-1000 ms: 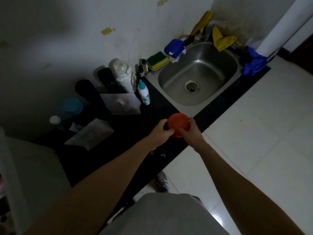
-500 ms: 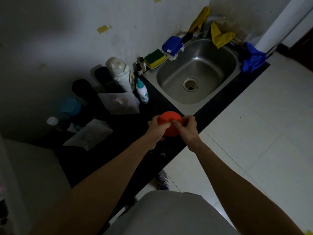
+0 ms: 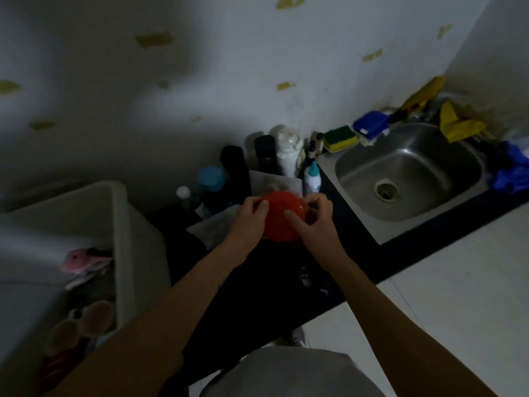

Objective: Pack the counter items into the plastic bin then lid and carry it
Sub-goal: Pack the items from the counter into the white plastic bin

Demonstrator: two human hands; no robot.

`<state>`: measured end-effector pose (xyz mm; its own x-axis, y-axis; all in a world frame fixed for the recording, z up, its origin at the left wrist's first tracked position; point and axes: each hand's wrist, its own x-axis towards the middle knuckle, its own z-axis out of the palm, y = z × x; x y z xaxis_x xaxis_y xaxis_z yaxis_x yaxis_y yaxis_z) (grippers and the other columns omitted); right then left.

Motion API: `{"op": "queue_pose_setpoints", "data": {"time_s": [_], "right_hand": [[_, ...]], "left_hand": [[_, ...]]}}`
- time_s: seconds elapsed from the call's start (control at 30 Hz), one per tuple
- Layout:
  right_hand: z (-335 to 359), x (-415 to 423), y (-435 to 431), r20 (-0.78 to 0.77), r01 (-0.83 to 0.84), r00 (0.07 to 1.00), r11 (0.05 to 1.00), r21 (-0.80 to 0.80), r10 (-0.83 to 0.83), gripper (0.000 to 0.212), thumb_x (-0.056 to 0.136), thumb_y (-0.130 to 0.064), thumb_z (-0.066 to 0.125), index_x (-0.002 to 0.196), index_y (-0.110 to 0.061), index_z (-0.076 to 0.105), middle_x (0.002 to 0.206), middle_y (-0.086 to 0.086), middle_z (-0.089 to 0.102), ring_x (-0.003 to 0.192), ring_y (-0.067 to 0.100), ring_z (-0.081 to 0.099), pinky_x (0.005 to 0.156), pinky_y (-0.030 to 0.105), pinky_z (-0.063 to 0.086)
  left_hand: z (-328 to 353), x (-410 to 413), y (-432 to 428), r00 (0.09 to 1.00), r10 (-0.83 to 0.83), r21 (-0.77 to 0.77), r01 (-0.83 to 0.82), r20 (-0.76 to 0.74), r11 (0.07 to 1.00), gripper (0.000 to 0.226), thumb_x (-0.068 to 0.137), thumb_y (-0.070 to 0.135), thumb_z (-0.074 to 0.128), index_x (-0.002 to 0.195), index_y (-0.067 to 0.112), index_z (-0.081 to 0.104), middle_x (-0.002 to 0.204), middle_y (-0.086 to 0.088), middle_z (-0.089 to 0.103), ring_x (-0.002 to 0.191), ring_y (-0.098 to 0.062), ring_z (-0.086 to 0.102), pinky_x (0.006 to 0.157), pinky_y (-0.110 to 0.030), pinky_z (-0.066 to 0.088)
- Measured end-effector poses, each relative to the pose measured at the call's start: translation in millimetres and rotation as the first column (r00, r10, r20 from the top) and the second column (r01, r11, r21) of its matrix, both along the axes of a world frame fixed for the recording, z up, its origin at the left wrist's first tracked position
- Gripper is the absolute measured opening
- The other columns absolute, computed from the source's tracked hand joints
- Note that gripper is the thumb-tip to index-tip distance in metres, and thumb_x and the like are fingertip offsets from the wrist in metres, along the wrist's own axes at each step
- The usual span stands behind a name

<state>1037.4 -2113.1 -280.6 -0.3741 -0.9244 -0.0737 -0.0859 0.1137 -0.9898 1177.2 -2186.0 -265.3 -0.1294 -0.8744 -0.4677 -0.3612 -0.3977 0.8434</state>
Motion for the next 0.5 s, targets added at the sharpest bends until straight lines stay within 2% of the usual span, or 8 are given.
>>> {"op": "queue_pose_setpoints", "data": {"time_s": [0.07, 0.13, 0.27, 0.33, 0.4, 0.5], "right_hand": [[15, 26, -13, -0.015, -0.075, 0.997, 0.996, -0.052, 0.075, 0.040, 0.076, -0.042, 0.074, 0.105, -0.035, 0.047, 0.125, -0.004, 0.038, 0.117, 0.017, 0.050, 0.093, 0.045, 0.054], [29, 48, -23, -0.064, -0.122, 0.991, 0.988, -0.097, 0.116, 0.042, 0.076, -0.044, 0.073, 0.107, -0.039, 0.046, 0.127, 0.000, 0.043, 0.115, 0.015, 0.052, 0.093, 0.045, 0.053], [55, 95, -40, -0.106, -0.192, 0.979, 0.968, -0.160, 0.177, 0.048, 0.076, -0.039, 0.076, 0.113, -0.030, 0.047, 0.123, 0.003, 0.050, 0.111, 0.018, 0.056, 0.091, 0.043, 0.053], [64, 116, -47, -0.128, -0.226, 0.970, 0.957, -0.181, 0.205, 0.050, 0.076, -0.040, 0.078, 0.113, -0.029, 0.047, 0.120, 0.003, 0.052, 0.108, 0.020, 0.058, 0.087, 0.042, 0.055], [70, 132, -51, -0.112, -0.266, 0.962, 0.947, -0.178, 0.249, 0.052, 0.077, -0.037, 0.079, 0.115, -0.026, 0.046, 0.121, 0.004, 0.053, 0.106, 0.018, 0.060, 0.081, 0.034, 0.057], [81, 163, -53, -0.067, -0.332, 0.943, 0.923, -0.196, 0.325, 0.050, 0.082, -0.021, 0.078, 0.117, -0.020, 0.043, 0.117, 0.001, 0.055, 0.097, -0.001, 0.061, 0.076, 0.016, 0.052]], "left_hand": [[16, 32, -7, 0.998, 0.061, -0.083, -0.060, 0.006, 0.995, 0.025, 0.100, 0.041, 0.045, 0.118, 0.024, 0.053, 0.128, -0.009, 0.052, 0.108, -0.025, 0.058, 0.083, -0.039, 0.055], [33, 56, -12, 0.993, 0.116, -0.160, -0.115, -0.001, 0.980, 0.027, 0.101, 0.039, 0.046, 0.119, 0.022, 0.055, 0.126, -0.008, 0.054, 0.109, -0.022, 0.057, 0.079, -0.028, 0.048], [61, 106, -12, 0.977, 0.209, -0.251, -0.211, -0.036, 0.945, 0.022, 0.100, 0.033, 0.049, 0.113, 0.018, 0.059, 0.120, -0.012, 0.060, 0.104, -0.021, 0.060, 0.084, -0.032, 0.048], [73, 130, -10, 0.971, 0.236, -0.304, -0.231, -0.019, 0.924, 0.032, 0.093, 0.043, 0.053, 0.113, 0.019, 0.060, 0.121, -0.013, 0.058, 0.108, -0.024, 0.059, 0.093, -0.038, 0.049], [81, 148, -7, 0.971, 0.240, -0.345, -0.226, 0.000, 0.911, 0.045, 0.083, 0.053, 0.054, 0.113, 0.021, 0.061, 0.121, -0.012, 0.057, 0.110, -0.023, 0.058, 0.097, -0.040, 0.048], [95, 178, 1, 0.964, 0.265, -0.397, -0.245, -0.005, 0.885, 0.047, 0.082, 0.051, 0.058, 0.117, 0.019, 0.060, 0.122, -0.011, 0.058, 0.110, -0.021, 0.059, 0.099, -0.040, 0.048]]}}
